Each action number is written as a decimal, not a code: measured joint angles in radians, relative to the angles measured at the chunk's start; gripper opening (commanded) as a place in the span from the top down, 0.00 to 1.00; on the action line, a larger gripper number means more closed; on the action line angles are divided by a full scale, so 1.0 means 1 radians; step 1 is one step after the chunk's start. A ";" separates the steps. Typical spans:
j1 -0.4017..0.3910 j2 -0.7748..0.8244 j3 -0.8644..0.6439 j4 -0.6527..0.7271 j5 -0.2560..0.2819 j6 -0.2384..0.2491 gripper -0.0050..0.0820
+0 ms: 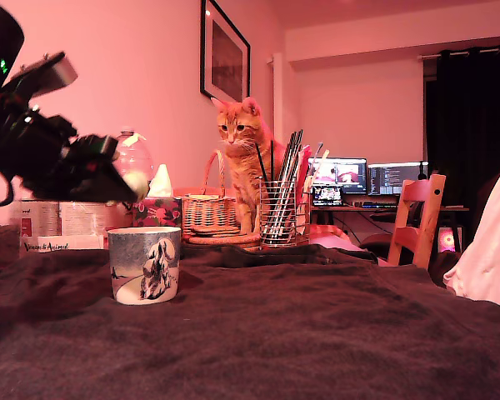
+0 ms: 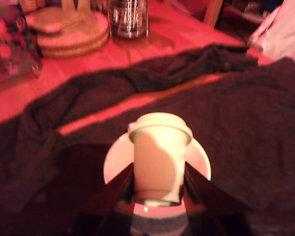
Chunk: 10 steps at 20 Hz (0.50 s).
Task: Pick up the coffee capsules on the table and drop them inside the coffee cup
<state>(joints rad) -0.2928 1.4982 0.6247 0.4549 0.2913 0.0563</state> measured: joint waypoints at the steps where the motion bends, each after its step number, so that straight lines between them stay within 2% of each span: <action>1: 0.000 0.000 0.000 0.000 0.000 0.000 0.90; 6: 0.000 0.000 0.000 -0.008 -0.008 -0.006 0.91; 10: 0.000 0.000 0.053 -0.143 -0.013 -0.010 0.92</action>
<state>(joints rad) -0.2928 1.4982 0.6781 0.3119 0.2783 0.0467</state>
